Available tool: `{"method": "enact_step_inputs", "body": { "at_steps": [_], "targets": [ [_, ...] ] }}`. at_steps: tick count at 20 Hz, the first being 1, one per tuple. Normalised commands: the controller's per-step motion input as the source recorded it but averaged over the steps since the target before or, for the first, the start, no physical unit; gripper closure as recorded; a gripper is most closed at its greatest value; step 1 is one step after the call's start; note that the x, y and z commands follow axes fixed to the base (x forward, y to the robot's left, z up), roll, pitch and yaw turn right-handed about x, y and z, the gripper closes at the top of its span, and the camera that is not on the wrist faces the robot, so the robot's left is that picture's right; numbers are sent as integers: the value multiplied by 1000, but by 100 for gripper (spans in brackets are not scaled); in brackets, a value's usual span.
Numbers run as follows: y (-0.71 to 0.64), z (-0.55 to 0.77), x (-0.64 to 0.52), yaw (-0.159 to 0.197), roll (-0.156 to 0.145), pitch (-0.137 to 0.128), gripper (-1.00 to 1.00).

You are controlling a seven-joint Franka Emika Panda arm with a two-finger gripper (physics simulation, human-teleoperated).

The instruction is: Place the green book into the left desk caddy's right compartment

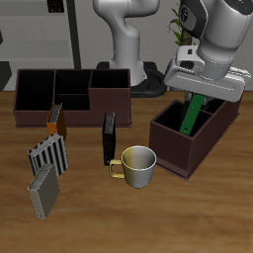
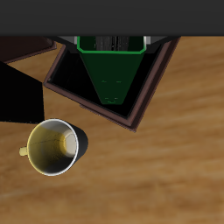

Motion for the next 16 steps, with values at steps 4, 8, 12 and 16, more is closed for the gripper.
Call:
{"method": "enact_step_inputs", "body": {
  "at_steps": [4,8,12,16],
  "targets": [
    [65,-306,16,20,12,43,100],
    [-67,-197,36,-19,-4,32,100],
    [5,-257,110,1,5,29,100],
    [85,-245,43,-15,20,37,100]
  ]
}}
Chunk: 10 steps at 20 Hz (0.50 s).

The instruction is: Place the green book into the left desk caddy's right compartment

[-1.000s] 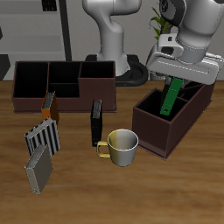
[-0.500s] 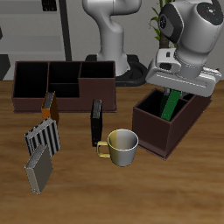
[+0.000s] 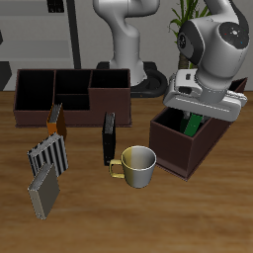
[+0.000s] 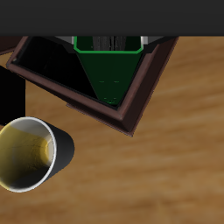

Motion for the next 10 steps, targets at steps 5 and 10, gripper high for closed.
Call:
{"method": "enact_step_inputs", "body": {
  "at_steps": [5,10],
  "targets": [
    [33,-226,38,-22,25,24,100],
    [11,-73,11,0,18,36,-100]
  ]
}}
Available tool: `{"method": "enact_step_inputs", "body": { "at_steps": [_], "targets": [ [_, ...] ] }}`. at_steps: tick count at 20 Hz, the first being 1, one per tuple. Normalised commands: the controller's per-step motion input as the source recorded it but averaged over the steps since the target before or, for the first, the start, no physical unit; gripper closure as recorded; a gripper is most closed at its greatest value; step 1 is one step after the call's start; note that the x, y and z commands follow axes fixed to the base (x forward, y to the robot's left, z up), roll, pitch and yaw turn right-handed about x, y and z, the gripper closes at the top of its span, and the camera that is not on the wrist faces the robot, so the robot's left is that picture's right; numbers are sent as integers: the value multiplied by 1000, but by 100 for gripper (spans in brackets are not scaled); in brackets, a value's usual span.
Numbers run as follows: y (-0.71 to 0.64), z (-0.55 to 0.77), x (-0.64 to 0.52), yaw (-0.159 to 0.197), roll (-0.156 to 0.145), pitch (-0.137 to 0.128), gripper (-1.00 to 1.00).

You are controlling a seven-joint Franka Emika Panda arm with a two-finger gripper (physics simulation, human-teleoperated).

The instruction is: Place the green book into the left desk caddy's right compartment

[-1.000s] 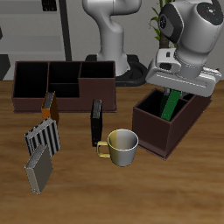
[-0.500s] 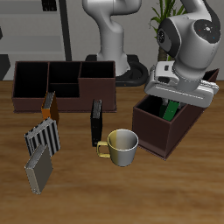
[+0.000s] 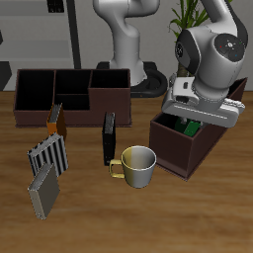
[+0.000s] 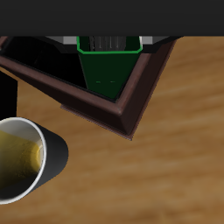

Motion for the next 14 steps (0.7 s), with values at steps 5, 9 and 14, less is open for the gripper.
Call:
{"method": "enact_step_inputs", "body": {
  "at_steps": [5,9,14],
  "targets": [
    [-33,99,-5,-2,2,-11,-100],
    [50,94,-88,26,33,-26,-100],
    [-62,-11,-230,114,16,-49,-100]
  ]
}}
